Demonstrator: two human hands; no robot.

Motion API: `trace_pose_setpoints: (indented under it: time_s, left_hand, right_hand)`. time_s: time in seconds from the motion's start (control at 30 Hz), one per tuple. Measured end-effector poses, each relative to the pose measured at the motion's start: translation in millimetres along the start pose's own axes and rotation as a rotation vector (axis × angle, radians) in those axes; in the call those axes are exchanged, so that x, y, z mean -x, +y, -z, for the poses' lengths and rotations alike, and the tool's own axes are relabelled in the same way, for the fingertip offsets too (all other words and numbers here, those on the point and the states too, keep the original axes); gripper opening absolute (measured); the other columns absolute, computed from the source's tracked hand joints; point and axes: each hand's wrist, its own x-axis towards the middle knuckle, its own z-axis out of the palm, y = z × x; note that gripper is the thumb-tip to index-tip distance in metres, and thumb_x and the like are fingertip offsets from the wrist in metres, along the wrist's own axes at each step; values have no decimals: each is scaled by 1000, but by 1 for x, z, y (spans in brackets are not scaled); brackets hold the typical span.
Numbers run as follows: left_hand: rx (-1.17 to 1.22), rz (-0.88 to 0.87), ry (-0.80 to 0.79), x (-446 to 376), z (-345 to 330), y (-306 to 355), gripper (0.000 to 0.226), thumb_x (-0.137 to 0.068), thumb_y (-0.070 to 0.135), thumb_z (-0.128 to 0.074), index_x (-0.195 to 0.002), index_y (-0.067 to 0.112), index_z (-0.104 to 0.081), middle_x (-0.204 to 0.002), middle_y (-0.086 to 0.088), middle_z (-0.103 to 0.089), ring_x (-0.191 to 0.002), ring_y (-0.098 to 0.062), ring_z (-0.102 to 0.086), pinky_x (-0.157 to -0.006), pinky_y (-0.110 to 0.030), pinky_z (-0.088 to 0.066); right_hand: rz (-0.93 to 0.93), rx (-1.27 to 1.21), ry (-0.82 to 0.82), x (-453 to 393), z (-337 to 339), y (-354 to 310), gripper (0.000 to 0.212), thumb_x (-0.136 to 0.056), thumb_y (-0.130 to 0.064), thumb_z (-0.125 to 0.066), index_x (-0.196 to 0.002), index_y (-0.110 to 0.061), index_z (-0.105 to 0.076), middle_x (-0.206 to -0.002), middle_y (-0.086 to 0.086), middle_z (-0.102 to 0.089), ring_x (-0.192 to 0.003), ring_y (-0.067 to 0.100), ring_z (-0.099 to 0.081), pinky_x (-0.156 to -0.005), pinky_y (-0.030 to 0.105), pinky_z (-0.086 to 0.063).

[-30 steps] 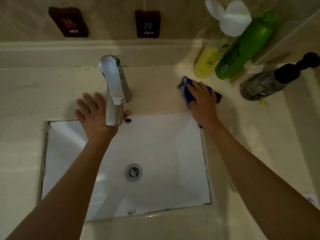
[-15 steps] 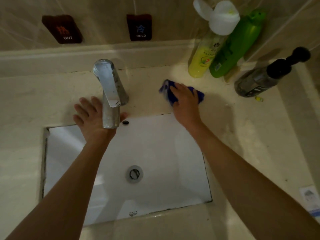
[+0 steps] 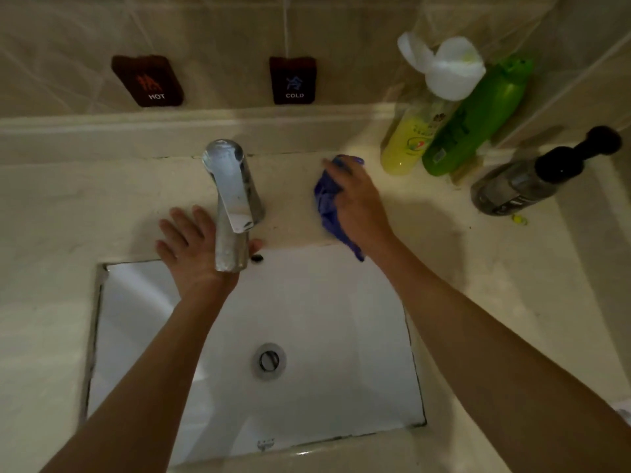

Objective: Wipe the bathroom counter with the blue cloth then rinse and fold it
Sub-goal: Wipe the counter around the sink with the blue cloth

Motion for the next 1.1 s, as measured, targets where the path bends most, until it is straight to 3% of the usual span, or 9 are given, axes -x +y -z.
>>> trace_pose_setpoints:
  time_s: [0.1,0.3,0.37,0.47,0.6,0.67,0.77,0.97,1.1]
  left_hand:
    - [-16,3,-15,-1,1,3,115,-75,84,-29,-153,6,4,-160,-28,3,-147,-47,2,-117,-60,-10]
    - [-17,-3,5,-2,-2,-1,114,-78,82,-36,-153,6,3,-160,-29,1,-147,-48,0,-117,-61,-11]
    - [-7,-10,15,-1,-3,-2,114,-77,83,-34,-153,6,3,-160,-29,2,-147,-48,0,-117,-61,-10]
    - [13,0,16,-2,-3,-5,115,-76,82,-33,-153,6,7,-160,-28,5,-147,-47,4,-118,-61,-7]
    - [15,25,-1,-5,-4,-3,117,-76,84,-34,-152,7,12,-161,-25,9,-148,-44,7,-119,-59,-5]
    - [8,14,13,-7,-4,-1,117,-77,83,-36,-152,7,12,-161,-25,8,-148,-45,7,-119,-60,-6]
    - [13,8,-4,-5,-3,0,117,-75,84,-33,-153,7,10,-160,-26,9,-148,-45,8,-118,-60,-5]
    - [-2,-25,12,-5,-5,0,115,-78,80,-38,-153,3,2,-159,-31,3,-146,-50,3,-117,-63,-8]
    - [-17,-15,22,-6,-3,-2,114,-79,79,-40,-153,3,2,-159,-31,2,-146,-50,2,-116,-63,-8]
  right_hand:
    - [96,512,-35,-3,-39,-16,58,-91,-42,-33,-142,-22,-51,-149,14,-48,-139,40,-38,-113,57,-29]
    - [607,597,-152,12,-38,2,52,-99,-43,-39,-145,-21,-48,-152,5,-46,-141,33,-39,-111,53,-30]
    - [415,574,-38,6,-19,32,51,-98,-49,-40,-141,-25,-53,-152,12,-45,-136,41,-42,-109,56,-32]
    - [175,398,124,-18,-32,9,39,-90,-26,-54,-124,-8,-64,-127,19,-61,-112,39,-57,-94,49,-49]
    - [354,380,18,-20,-78,-53,46,-89,-30,-45,-127,-10,-62,-134,10,-62,-127,34,-51,-106,46,-40]
    - [455,435,-78,0,-72,-40,46,-92,-33,-42,-131,-17,-60,-142,4,-57,-134,30,-46,-103,47,-37]
    - [517,515,28,13,-36,11,33,-95,-29,-52,-124,-26,-66,-142,-1,-58,-129,34,-52,-91,47,-42]
    - [-11,450,219,-29,-30,-1,37,-95,-24,-48,-130,-26,-62,-129,9,-60,-117,33,-53,-94,43,-43]
    - [355,310,-26,-16,-68,-46,45,-91,-25,-45,-130,-12,-62,-129,10,-62,-118,30,-56,-98,45,-47]
